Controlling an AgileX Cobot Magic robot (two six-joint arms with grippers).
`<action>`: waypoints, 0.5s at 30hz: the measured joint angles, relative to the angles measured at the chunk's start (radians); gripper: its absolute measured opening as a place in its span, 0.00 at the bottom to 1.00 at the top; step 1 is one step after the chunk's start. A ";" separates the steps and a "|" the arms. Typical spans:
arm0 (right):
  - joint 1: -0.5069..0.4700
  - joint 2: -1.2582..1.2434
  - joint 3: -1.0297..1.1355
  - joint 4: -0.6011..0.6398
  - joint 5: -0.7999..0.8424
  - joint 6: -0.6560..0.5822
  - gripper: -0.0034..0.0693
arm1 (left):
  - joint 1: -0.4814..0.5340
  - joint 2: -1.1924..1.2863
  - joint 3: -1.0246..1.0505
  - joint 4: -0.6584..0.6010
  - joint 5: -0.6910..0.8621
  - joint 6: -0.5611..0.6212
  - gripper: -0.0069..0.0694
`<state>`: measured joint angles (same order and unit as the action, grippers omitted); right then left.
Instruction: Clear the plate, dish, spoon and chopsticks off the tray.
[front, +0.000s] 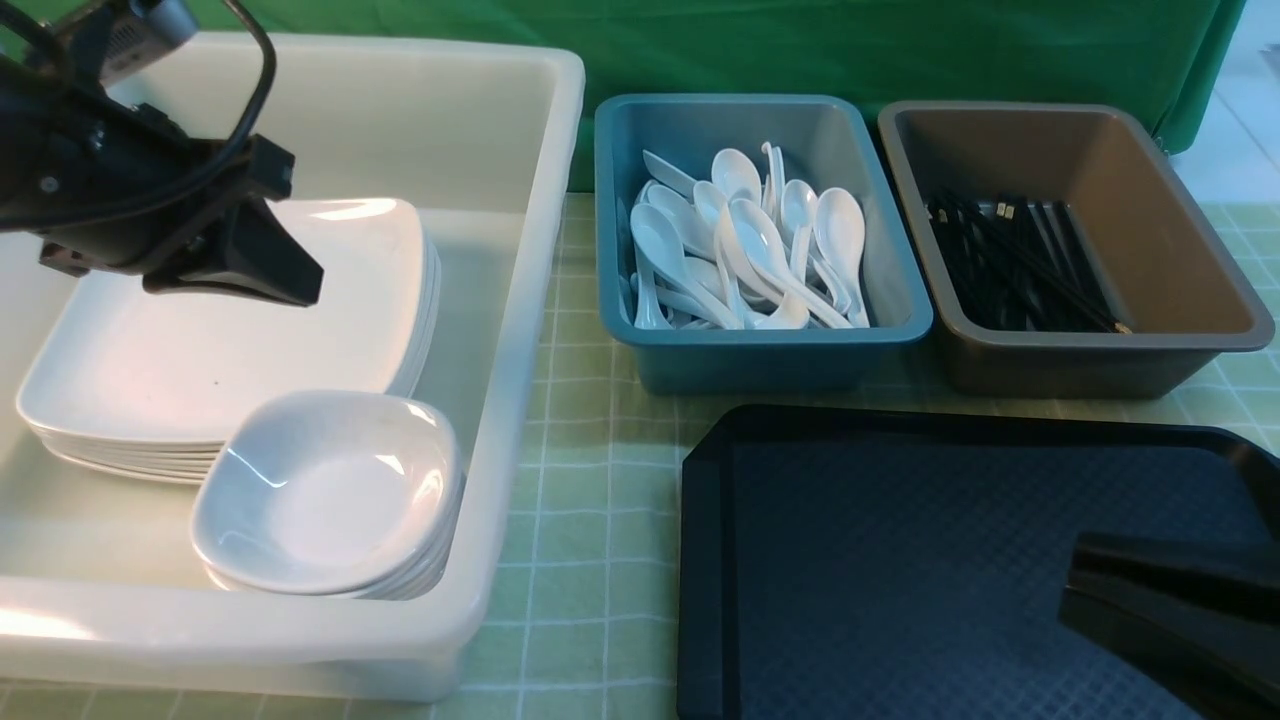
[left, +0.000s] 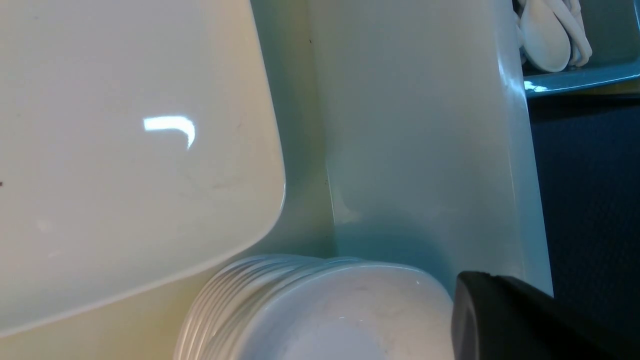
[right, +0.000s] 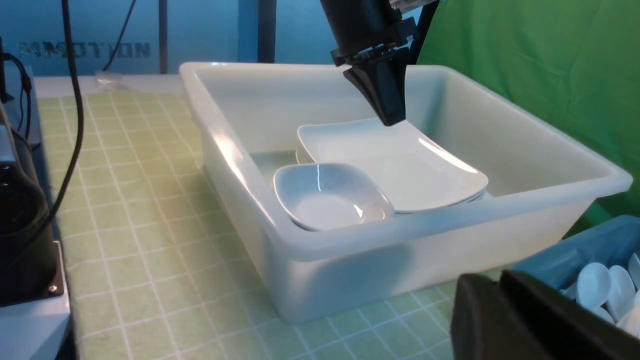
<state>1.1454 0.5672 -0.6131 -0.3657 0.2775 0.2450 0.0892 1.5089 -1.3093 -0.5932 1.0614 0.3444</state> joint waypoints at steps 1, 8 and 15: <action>0.000 0.000 0.000 0.001 0.000 0.000 0.11 | 0.000 0.000 0.000 0.000 0.000 0.000 0.07; 0.000 0.000 0.000 0.001 0.000 0.000 0.14 | 0.000 0.000 0.000 0.000 -0.005 0.001 0.07; 0.000 0.000 0.004 0.002 0.001 0.000 0.17 | 0.000 0.000 0.000 0.000 -0.005 0.001 0.07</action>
<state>1.1454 0.5672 -0.6092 -0.3637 0.2787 0.2450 0.0892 1.5089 -1.3093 -0.5932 1.0568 0.3453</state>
